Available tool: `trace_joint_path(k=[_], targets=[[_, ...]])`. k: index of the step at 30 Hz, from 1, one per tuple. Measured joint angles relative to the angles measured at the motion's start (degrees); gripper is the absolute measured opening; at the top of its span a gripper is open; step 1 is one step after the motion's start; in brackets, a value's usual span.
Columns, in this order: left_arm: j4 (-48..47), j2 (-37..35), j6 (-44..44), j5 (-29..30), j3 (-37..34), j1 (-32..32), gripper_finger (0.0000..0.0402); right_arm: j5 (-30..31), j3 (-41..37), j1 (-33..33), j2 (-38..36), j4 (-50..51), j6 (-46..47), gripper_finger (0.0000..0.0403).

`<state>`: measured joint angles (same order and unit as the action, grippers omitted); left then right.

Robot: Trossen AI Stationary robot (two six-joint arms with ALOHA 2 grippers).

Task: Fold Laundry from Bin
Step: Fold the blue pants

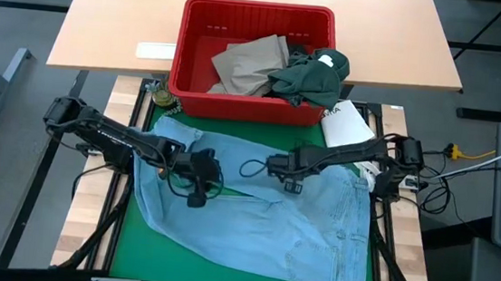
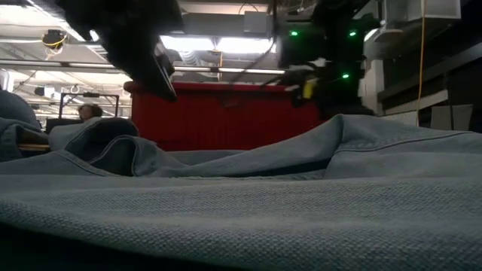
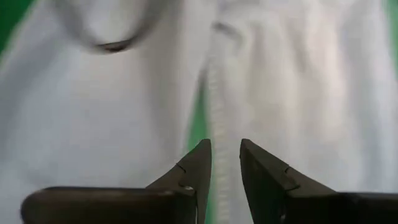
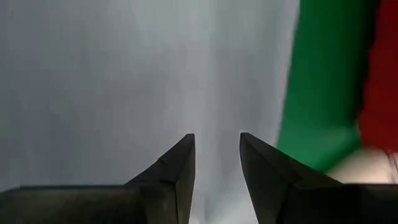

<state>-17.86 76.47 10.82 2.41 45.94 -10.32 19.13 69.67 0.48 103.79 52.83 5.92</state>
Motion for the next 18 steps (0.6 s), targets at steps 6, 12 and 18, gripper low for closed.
trace_joint_path(k=[6, 12, 18], targets=[[6.4, 0.0, 5.1, 0.7, -3.1, -6.7, 0.0051, -3.7, 0.0, -2.6, 1.5, -11.2, -9.2, 0.0127], [10.0, 1.6, 10.4, 9.3, -6.4, -13.3, 0.0016, -3.0, 0.0, -3.3, 3.5, -14.8, -11.9, 0.0127], [11.0, 7.3, 14.3, 11.5, -7.9, -16.9, 0.0004, -1.6, 0.0, -3.3, 6.5, -15.7, -12.4, 0.0127]])
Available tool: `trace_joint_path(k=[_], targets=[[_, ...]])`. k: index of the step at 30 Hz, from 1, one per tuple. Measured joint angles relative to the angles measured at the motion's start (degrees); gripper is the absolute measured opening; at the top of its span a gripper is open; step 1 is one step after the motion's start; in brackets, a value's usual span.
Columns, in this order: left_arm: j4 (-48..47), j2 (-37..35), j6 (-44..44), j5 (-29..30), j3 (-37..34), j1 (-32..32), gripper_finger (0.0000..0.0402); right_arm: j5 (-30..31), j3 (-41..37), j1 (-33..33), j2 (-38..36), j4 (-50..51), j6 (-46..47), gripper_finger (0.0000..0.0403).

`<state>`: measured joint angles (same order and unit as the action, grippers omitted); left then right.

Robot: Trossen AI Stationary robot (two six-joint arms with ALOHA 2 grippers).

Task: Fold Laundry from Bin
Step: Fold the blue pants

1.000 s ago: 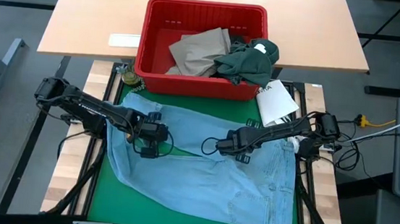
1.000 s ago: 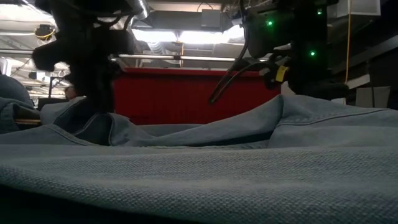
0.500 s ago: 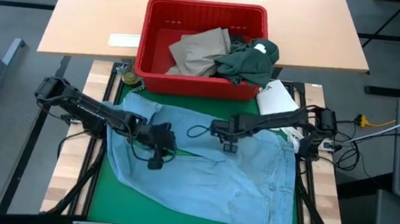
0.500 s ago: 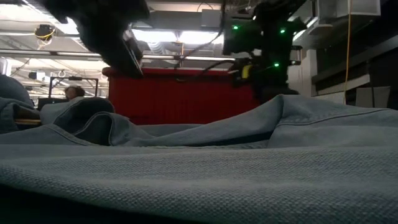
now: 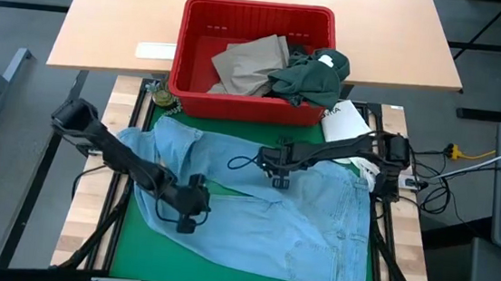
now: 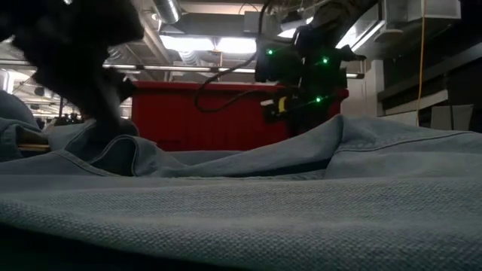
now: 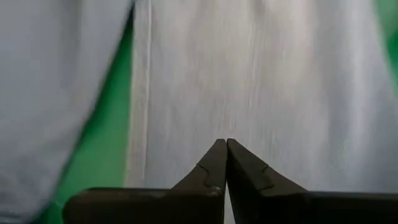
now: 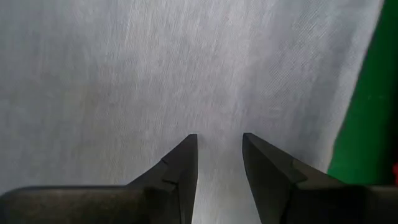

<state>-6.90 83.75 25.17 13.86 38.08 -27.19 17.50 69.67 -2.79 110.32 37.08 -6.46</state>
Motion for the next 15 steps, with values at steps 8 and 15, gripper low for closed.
trace_joint_path(k=[8, 15], targets=[[1.6, 11.4, 2.2, -5.1, 0.5, -3.7, 0.0002, 2.7, 0.2, -1.4, 1.8, -1.5, 0.1, 0.0127], [1.8, 11.3, 4.7, -9.9, 0.5, -5.8, 0.0002, 5.5, 0.2, -4.7, 2.0, -1.1, 0.2, 0.0127]])
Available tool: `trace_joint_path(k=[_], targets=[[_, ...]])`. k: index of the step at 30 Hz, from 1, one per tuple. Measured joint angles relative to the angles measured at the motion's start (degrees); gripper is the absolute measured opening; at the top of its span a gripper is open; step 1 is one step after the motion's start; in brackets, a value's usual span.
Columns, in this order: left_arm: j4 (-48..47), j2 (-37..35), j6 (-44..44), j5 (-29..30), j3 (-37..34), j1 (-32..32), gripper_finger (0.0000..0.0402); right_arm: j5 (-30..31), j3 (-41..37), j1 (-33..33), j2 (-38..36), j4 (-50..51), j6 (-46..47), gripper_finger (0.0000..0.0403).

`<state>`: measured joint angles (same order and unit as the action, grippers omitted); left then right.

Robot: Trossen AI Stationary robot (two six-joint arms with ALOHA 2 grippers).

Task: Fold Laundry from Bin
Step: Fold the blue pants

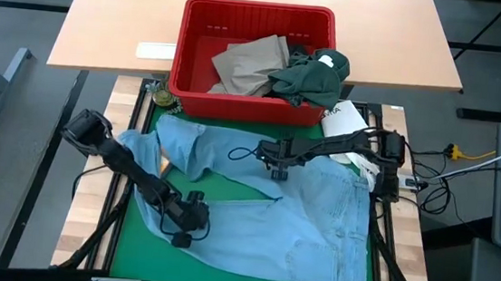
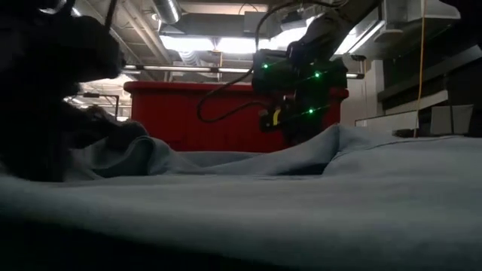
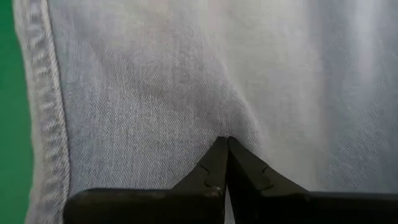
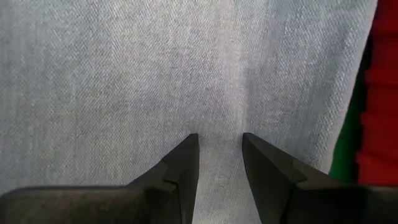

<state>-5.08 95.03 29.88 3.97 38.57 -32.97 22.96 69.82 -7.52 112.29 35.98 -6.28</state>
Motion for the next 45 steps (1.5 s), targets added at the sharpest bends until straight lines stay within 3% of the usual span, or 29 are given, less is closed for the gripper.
trace_joint_path(k=[9, 20, 32, 36, 40, 45], targets=[[-0.5, -0.4, 1.3, -3.1, 0.0, -0.4, 0.0002, 0.1, 0.0, -3.5, 0.0, 2.5, 1.5, 0.0127], [-1.7, -2.3, -3.2, -2.1, -0.3, 0.5, 0.0002, -0.4, -0.3, -0.1, -3.4, 1.1, -0.4, 0.0127], [-8.6, -10.9, -7.5, 1.5, -0.6, 3.7, 0.0002, -0.7, -0.3, 5.4, -8.9, 1.5, -0.5, 0.0127], [-7.9, -13.7, -6.1, 6.3, -0.5, 5.8, 0.0003, -1.0, -0.2, 7.6, -9.7, 1.5, -0.4, 0.0127], [-7.4, -16.0, -5.7, 8.6, -0.4, 8.4, 0.0024, -2.5, -0.2, 9.9, -9.8, 1.5, -0.4, 0.0127], [-5.0, -15.8, -6.0, 10.2, -0.4, 11.7, 0.0089, -3.6, -0.2, 12.5, -9.8, 1.5, -0.5, 0.0127]])
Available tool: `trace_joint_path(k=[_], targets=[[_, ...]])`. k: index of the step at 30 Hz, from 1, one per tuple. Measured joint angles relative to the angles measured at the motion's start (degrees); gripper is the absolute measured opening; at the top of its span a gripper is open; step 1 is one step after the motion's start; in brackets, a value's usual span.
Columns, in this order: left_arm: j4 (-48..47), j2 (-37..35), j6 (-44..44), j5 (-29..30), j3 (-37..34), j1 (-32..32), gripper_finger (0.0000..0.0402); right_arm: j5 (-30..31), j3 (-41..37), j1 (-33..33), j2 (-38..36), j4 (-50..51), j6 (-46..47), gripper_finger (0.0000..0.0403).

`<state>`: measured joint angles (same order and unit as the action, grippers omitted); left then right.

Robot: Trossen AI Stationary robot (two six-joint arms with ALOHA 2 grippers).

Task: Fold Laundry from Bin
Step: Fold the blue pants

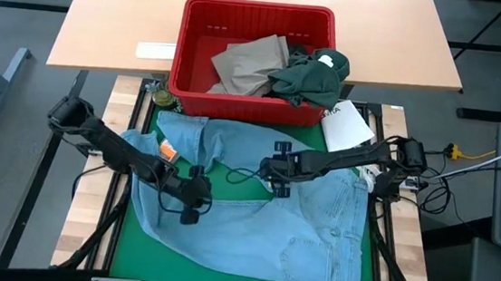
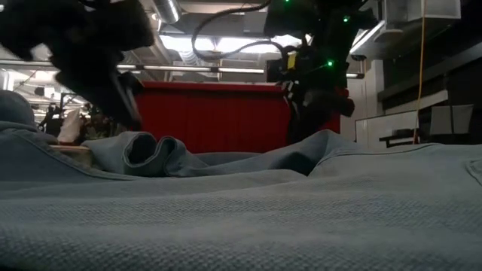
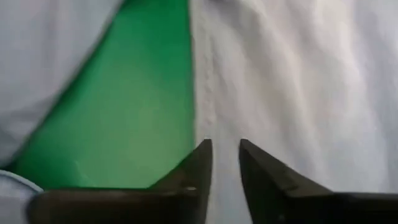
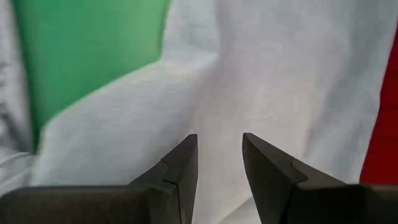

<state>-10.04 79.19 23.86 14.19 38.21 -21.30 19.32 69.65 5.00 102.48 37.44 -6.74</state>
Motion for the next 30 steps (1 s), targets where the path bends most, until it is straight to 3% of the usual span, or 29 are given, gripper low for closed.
trace_joint_path(k=[7, 11, 15, 19, 23, 26, 30], targets=[[1.1, 0.3, 1.0, 7.8, 0.1, 5.6, 0.0173, 0.9, 0.0, 1.9, 0.0, 0.0, 0.0, 0.0127], [6.2, 0.2, 2.2, 12.2, 0.1, 10.1, 0.0186, 0.8, 0.0, 2.2, 0.0, 0.0, 0.0, 0.0127], [8.9, -0.2, -2.9, 13.9, 1.3, 14.4, 0.0180, 0.6, 0.0, 2.2, 0.0, 0.0, 0.0, 0.0127], [3.4, -1.2, -6.3, 17.2, 5.3, 17.4, 0.0168, 0.6, 0.0, 2.2, 0.0, 0.1, 0.0, 0.0127], [-9.5, -2.4, -5.8, 19.6, 10.4, 18.7, 0.0158, 0.6, 0.0, 2.2, 0.0, 0.3, 0.0, 0.0127], [-20.5, -2.9, -1.7, 21.5, 12.9, 18.8, 0.0151, 0.6, 0.1, 2.2, 0.0, 0.3, 0.0, 0.0127], [-28.5, -2.8, 6.8, 24.7, 13.4, 18.8, 0.0143, 0.6, 0.1, 2.2, 0.0, 0.0, -1.0, 0.0127]])
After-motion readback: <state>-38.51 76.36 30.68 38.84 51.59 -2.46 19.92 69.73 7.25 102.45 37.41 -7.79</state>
